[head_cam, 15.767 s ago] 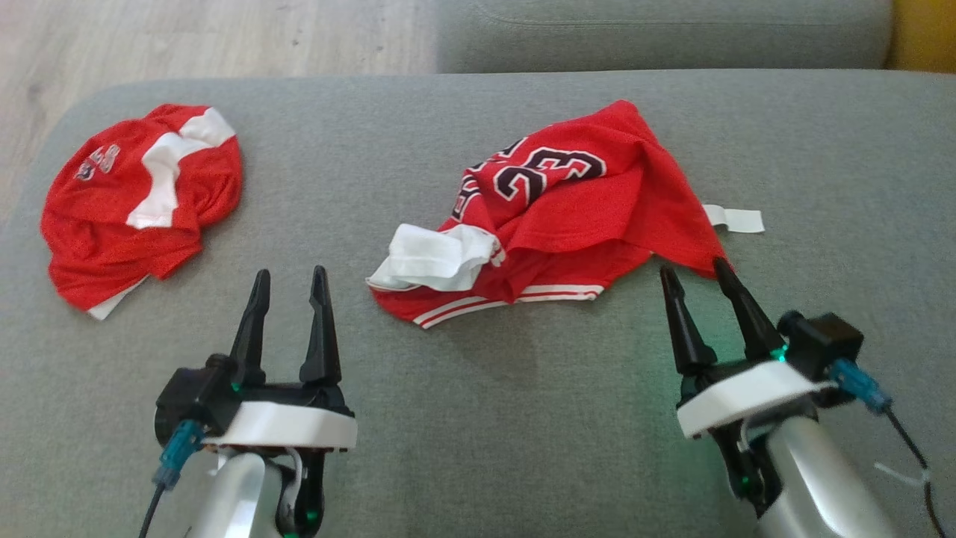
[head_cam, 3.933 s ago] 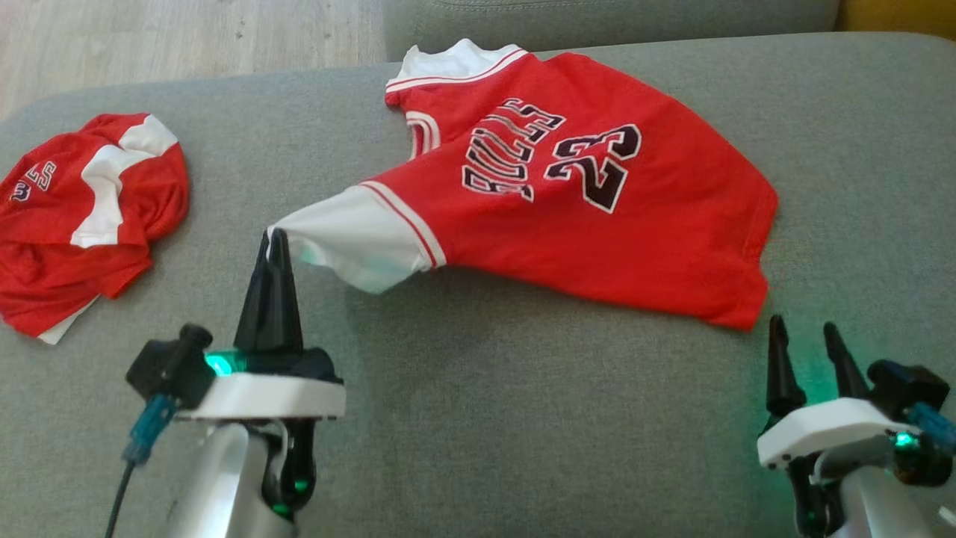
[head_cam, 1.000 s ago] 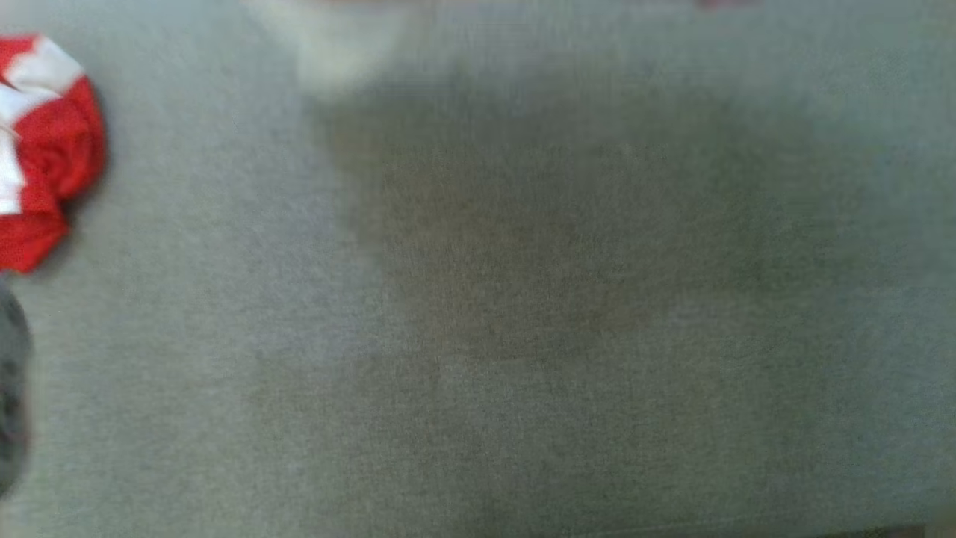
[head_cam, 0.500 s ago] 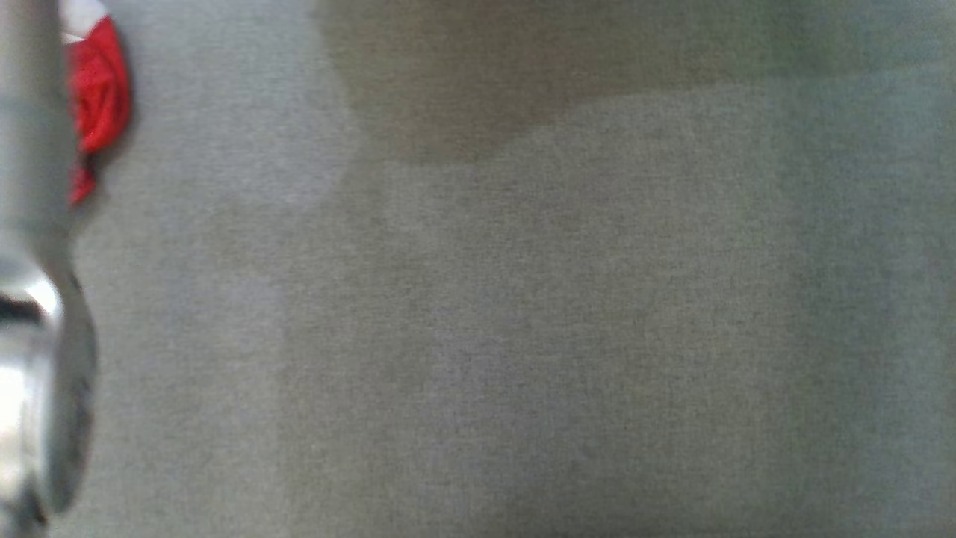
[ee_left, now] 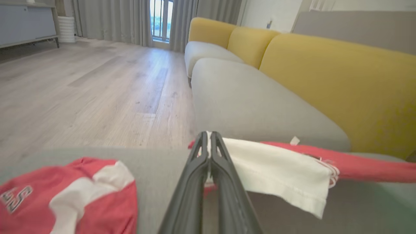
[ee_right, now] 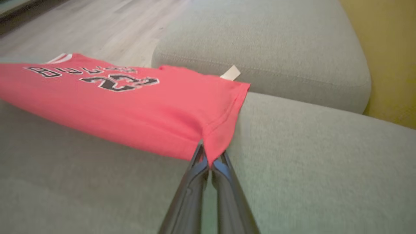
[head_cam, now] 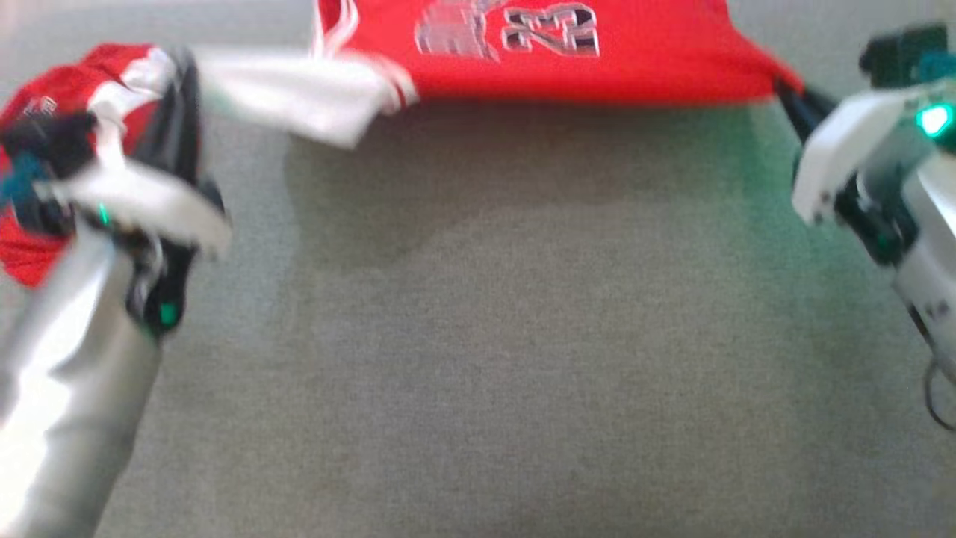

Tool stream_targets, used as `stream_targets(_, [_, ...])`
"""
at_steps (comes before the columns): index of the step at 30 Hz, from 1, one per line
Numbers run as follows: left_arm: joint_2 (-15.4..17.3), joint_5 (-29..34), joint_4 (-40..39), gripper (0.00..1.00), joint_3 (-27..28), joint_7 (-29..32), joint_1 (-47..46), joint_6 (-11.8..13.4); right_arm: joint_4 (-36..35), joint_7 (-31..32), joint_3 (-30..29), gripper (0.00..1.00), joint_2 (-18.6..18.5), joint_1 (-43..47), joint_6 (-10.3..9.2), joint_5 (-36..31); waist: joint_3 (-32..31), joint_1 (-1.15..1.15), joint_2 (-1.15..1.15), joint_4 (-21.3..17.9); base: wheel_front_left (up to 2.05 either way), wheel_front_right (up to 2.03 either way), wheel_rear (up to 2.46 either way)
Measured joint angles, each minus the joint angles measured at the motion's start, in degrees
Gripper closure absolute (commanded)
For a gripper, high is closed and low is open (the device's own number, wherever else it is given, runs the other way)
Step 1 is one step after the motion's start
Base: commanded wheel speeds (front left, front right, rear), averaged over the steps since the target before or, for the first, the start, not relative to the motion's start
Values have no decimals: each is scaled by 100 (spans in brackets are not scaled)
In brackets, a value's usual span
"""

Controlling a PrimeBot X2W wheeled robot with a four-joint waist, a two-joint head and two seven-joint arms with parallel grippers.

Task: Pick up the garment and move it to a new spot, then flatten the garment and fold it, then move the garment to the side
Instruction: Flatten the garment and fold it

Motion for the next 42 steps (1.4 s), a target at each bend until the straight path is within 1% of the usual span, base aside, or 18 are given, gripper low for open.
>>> stream_targets(5, [464, -269, -637, 100, -552, 446, 1010, 0, -569, 258, 657, 100, -544, 459, 0, 621, -375, 0, 0, 31, 0, 0, 0])
stream_targets(10, [814, -399, -1223, 100, -772, 754, 1825, 3, -1022, 419, 1191, 100, -984, 746, 0, 1134, -715, 0, 0, 74, 0, 0, 0])
stream_targets(13, [968, -514, -1581, 100, -815, 948, 2198, 64, -1233, 553, 1493, 100, -1170, 910, 0, 1365, -911, 0, 0, 98, 0, 0, 0])
stream_targets(16, [1107, -647, -2006, 100, -907, 1143, 2613, 221, -1428, 825, 1779, 100, -1335, 1108, 0, 1608, -1121, 1, 0, 122, 0, 0, 0])
stream_targets(17, [1107, -647, -2006, 100, -907, 1143, 2613, 221, -1428, 825, 1779, 100, -1335, 1108, 0, 1608, -1121, 1, 0, 122, 0, 0, 0])
stream_targets(21, [1350, -820, -2605, 100, -996, 1468, 3228, 424, -1757, 1201, 2103, 100, -1591, 1385, 0, 1920, -1376, 1, 0, 142, 0, 0, 0])
stream_targets(26, [1659, -1010, -3345, 100, -1093, 1773, 3822, 695, -2170, 1728, 2294, 100, -1944, 1677, 0, 2463, -1607, 0, 0, 134, 0, 0, 0])
stream_targets(30, [1779, -1056, -3740, 100, -1025, 1783, 3902, 916, -2396, 1866, 2296, 100, -2086, 1764, 0, 2641, -1604, 1, 0, 111, 0, 0, 0])
stream_targets(33, [1798, -1060, -3887, 100, -897, 1781, 3866, 1010, -2437, 1861, 2238, 100, -2093, 1751, 0, 2642, -1516, 2, 0, 97, 0, 0, 0])
stream_targets(38, [1825, -1050, -3910, 100, -840, 1808, 3504, 1002, -2391, 1844, 2020, 100, -2048, 1567, 0, 2692, -1267, 2, 0, 98, 0, 0, 0])
stream_targets(42, [1826, -962, -3765, 100, -761, 1946, 2948, 893, -2320, 1861, 1878, 100, -1965, 1230, 0, 2680, -1025, 3, 0, 89, 0, 0, 0])
